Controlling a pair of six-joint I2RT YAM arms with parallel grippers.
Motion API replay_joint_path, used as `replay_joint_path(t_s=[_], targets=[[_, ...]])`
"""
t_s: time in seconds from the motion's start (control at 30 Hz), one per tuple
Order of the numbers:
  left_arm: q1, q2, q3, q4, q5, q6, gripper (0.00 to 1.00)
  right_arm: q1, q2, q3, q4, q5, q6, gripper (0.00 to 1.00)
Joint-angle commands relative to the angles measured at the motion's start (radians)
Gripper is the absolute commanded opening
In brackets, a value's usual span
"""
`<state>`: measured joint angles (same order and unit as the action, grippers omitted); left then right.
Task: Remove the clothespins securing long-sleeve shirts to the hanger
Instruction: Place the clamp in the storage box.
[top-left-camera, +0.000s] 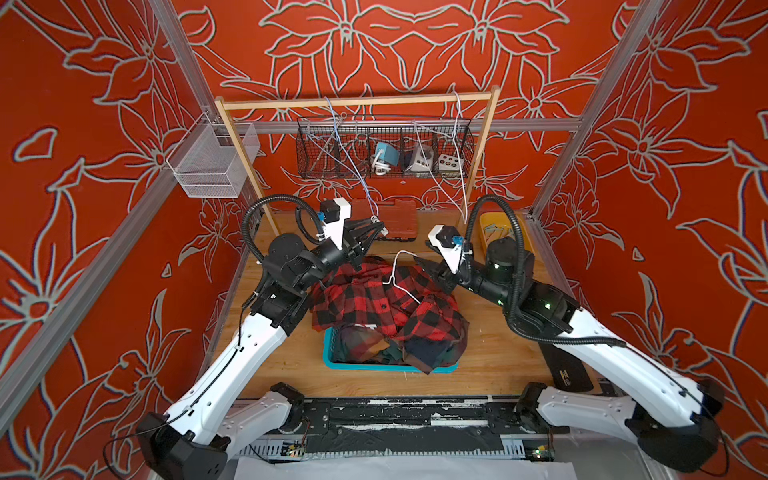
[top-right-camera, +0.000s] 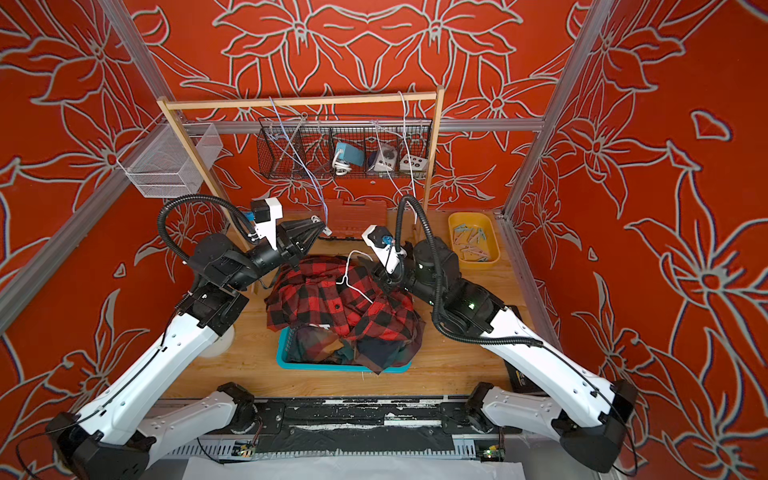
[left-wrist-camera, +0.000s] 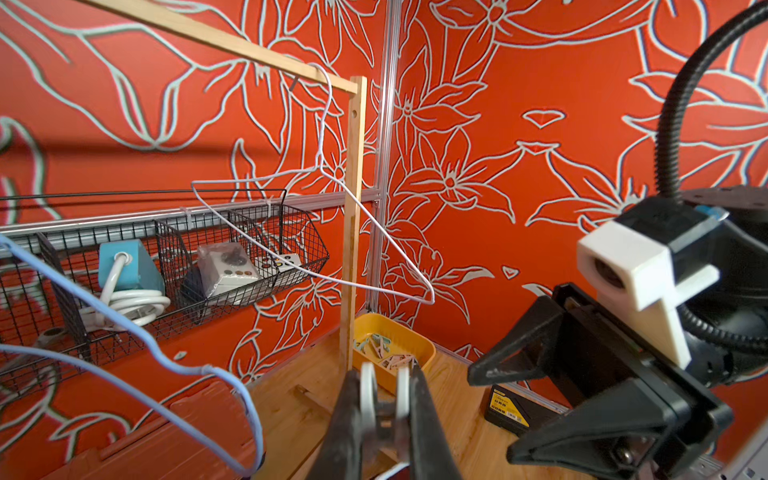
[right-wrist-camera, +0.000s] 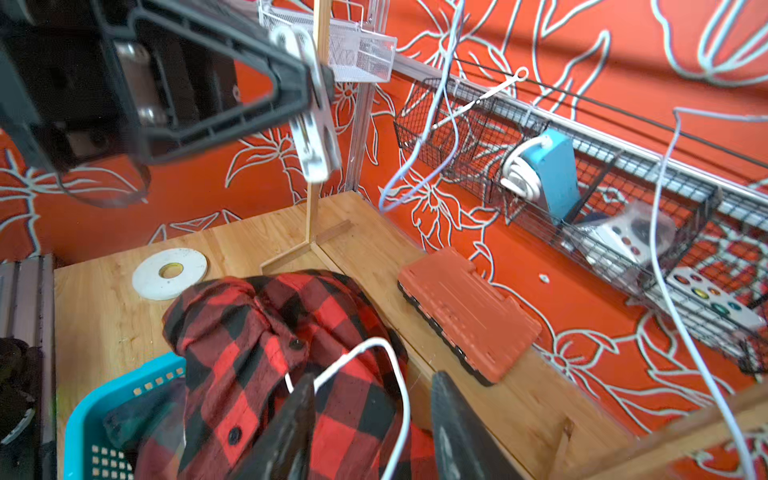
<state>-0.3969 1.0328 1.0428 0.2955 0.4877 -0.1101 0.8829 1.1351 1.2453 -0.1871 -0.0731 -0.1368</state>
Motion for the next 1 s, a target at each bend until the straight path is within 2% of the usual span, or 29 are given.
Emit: replay_joint_path(t_s=[0.0,0.43,0.97], targets=[[-0.005,-0.001,0.026,0.014,-0.004,-0.010,0.00,0.016,0.049,0.072,0.077,-0.035,-0.048,0.47],[-0.005,-0.002,0.031,0.012,-0.011,-0.002,0.00,0.050,0.197,0.182,0.124,-0.102,-0.035,0.44],[-0.005,0.004,0.028,-0.001,0.003,0.007,0.00,0.053,0.271,0.223,0.185,-0.067,-0.029,0.41]])
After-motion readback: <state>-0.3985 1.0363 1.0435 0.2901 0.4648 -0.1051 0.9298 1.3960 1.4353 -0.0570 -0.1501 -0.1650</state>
